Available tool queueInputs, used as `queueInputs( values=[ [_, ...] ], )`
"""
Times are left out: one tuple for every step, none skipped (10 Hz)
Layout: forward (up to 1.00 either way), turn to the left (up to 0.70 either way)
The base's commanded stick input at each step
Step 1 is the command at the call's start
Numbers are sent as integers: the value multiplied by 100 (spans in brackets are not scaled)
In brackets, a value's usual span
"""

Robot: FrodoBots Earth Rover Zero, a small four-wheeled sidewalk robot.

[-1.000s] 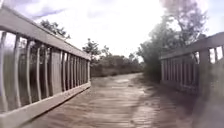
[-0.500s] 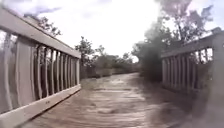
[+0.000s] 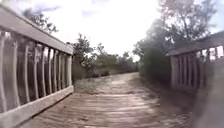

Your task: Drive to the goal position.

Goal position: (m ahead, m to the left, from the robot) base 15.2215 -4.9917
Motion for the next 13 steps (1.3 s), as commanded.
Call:
queueInputs(
  values=[
    [100,0],
    [100,0],
    [100,-30],
    [100,-40],
    [100,-40],
    [100,-40],
    [100,-40],
    [100,-40],
    [100,-40],
    [100,-40],
    [100,-40],
    [100,0],
    [100,0]
  ],
)
